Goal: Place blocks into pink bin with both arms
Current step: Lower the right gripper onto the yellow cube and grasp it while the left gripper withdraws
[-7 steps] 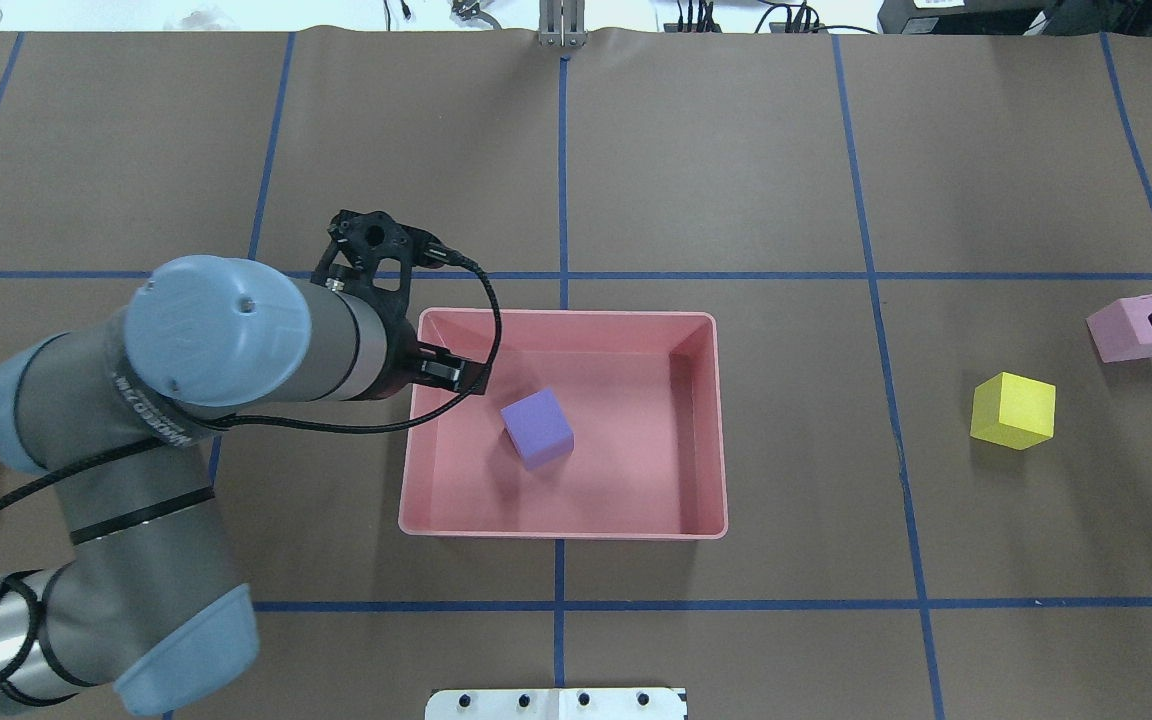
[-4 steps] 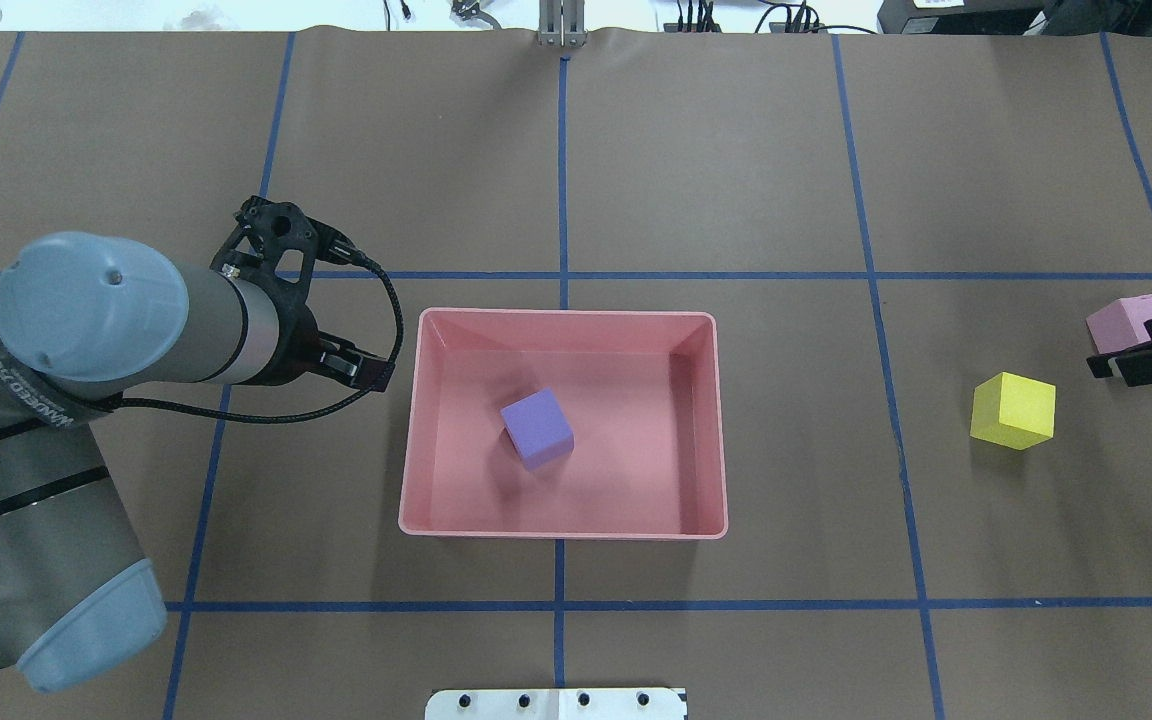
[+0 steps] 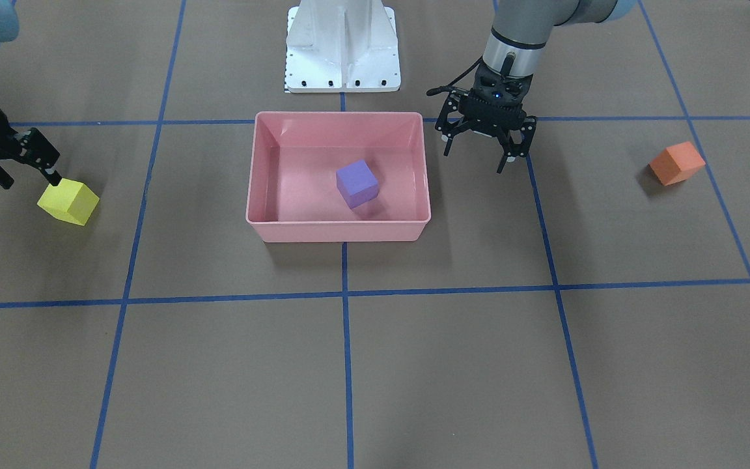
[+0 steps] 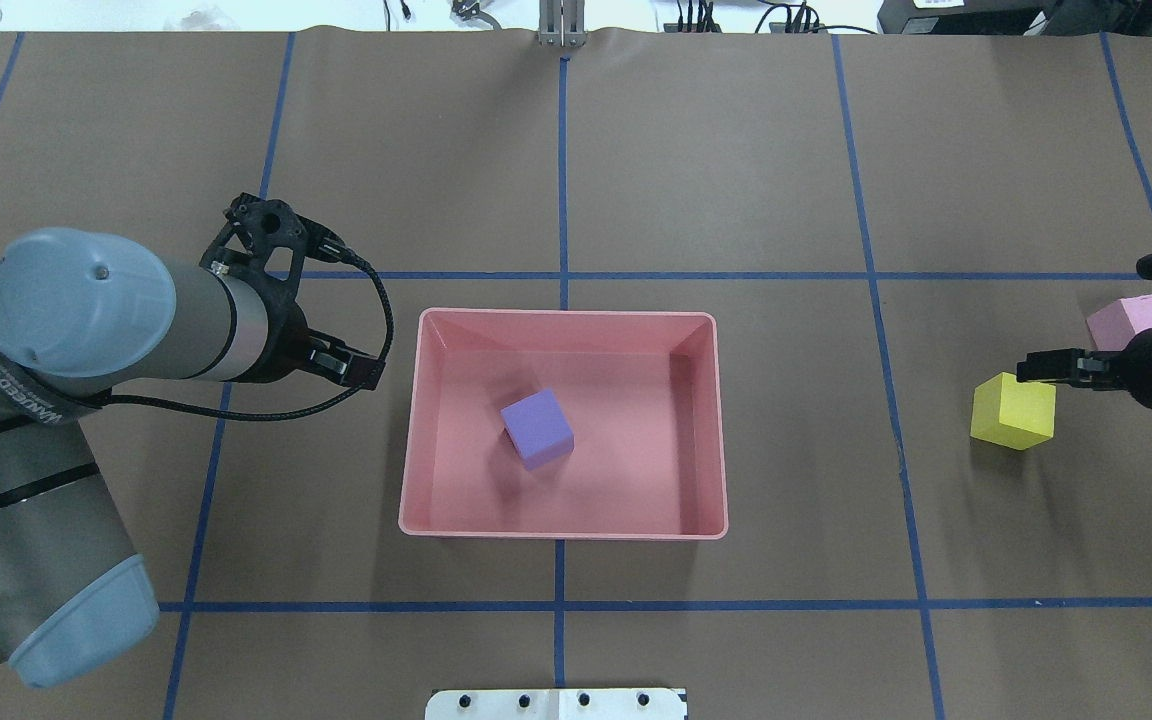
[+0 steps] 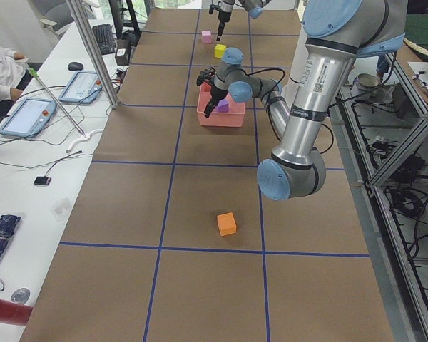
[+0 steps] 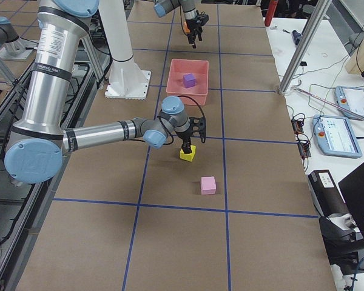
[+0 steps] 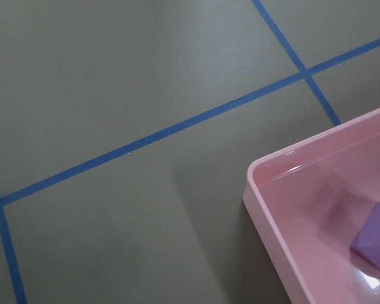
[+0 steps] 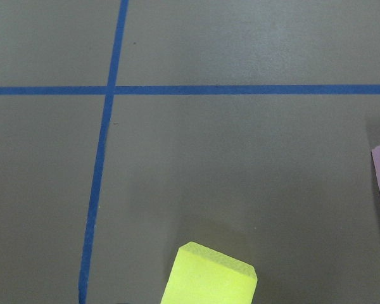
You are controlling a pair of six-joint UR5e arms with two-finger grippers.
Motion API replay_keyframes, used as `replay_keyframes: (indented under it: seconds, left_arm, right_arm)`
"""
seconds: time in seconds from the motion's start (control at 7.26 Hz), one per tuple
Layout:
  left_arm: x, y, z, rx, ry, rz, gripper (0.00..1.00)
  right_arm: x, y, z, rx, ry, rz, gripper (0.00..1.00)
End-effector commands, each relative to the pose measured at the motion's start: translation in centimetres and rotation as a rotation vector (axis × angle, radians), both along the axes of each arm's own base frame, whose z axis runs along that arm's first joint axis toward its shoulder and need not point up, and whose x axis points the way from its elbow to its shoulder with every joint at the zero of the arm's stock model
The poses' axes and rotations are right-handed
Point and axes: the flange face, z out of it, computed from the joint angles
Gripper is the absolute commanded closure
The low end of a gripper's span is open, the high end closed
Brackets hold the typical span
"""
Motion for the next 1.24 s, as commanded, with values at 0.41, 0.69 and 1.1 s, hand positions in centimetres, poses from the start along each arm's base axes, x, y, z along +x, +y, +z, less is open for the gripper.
replay_keyframes:
  seconds: [0.41,0.69,1.1]
  left_arm:
    - [0.3,-0.1,-0.2,0.001,0.001,0.001,0.0]
    - [0.3,-0.1,-0.1,-0.001,0.001,0.001,0.0]
    - [0.3,-0.1,0.0,-0.004,-0.002,0.0,0.0]
  right_arm:
    - [-4.4,3.6,2.3,-0.016,0.097,0.181,0.06]
    - [-5.5,3.4,1.3,-0.014,0.07,0.201,0.06]
    - [-6.6,4.3,2.0,-0.007,0.097,0.184,0.05]
